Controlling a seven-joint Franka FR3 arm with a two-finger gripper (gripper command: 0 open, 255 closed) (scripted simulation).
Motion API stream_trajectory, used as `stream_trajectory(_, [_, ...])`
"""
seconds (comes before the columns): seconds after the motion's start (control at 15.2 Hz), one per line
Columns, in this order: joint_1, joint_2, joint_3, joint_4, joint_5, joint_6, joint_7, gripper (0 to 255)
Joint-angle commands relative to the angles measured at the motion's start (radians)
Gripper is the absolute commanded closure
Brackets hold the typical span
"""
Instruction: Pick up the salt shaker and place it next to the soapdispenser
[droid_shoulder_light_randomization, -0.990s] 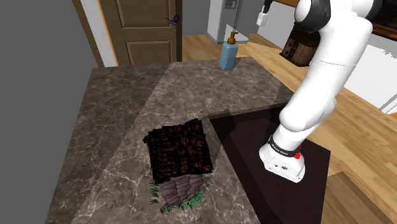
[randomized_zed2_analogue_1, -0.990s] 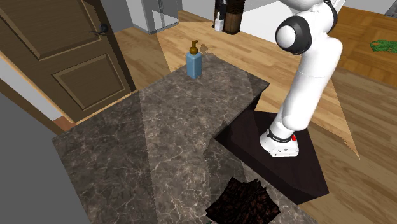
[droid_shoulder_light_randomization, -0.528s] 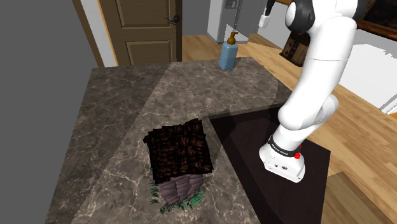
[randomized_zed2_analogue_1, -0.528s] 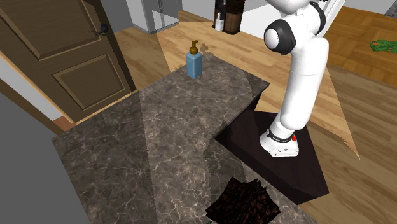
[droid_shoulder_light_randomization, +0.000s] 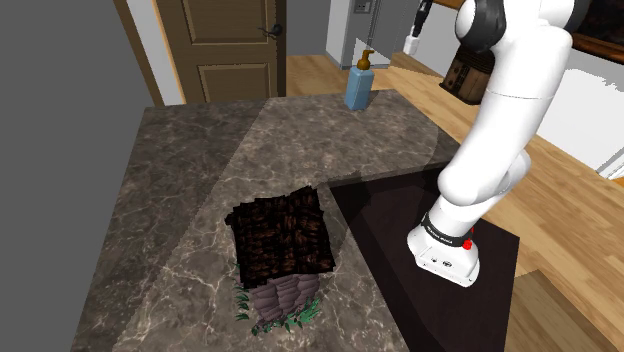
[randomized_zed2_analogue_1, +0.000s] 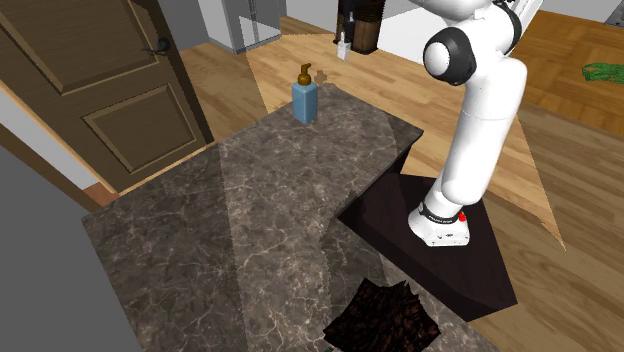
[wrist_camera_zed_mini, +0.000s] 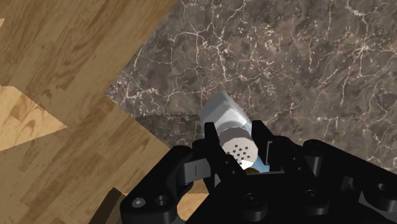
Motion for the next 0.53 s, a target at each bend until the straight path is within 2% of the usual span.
stream_trajectory(0.0, [0.008,-0.016,0.001,-0.048,-0.009,0.034,0.005,255])
stream_trajectory(0.46, [0.024,-0.049,0.005,-0.183,-0.027,0.140,0.017,255])
